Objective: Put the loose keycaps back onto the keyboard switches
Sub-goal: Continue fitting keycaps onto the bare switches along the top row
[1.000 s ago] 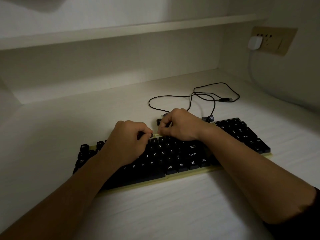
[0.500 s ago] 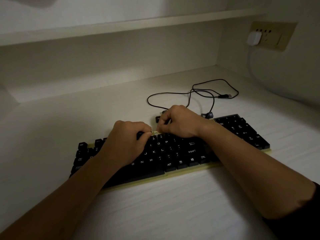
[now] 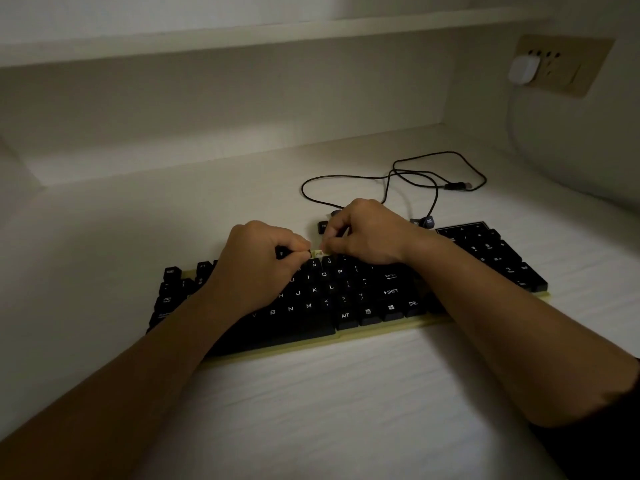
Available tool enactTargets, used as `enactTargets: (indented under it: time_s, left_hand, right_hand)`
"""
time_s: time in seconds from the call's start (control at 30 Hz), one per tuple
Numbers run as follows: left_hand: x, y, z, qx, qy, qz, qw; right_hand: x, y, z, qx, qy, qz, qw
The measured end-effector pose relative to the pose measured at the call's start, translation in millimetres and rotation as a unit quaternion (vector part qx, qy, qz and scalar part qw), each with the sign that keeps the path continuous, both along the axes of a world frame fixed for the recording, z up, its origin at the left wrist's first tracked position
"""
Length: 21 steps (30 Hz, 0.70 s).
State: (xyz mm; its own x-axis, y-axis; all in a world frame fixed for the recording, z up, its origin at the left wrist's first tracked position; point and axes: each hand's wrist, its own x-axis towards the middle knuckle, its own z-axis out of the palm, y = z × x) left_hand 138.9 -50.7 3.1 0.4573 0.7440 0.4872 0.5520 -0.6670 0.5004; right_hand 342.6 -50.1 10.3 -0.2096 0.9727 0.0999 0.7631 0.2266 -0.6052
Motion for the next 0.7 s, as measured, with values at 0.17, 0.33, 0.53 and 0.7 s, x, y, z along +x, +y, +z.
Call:
enactTargets:
  time_s: [0.17,0.33,0.53,0.7]
  left_hand:
    - [-2.1,-0.9,-1.9,0.014,0.018,-0.018,1.000]
    - [-2.9,-1.2,-3.7,0.023,0.026,-0.018,0.999]
    - [-0.4,-5.9,0.8,0.021,0.061,0.000,0.998]
    - [1.7,-10.2,7.5,-0.005,0.071,0.017,0.997]
  right_hand:
    - [-0.4,-0.7,1.0,-0.002,-0.002,0.000,1.000]
    - [-1.5,0.2,0.4,0.008,-0.012,-0.006,1.000]
    - [-1.9,-0.5,0.1,0.005,-0.007,-0.008,1.000]
    - [-2.5,-1.1,0.3,-0.003,-0.003,-0.013,1.000]
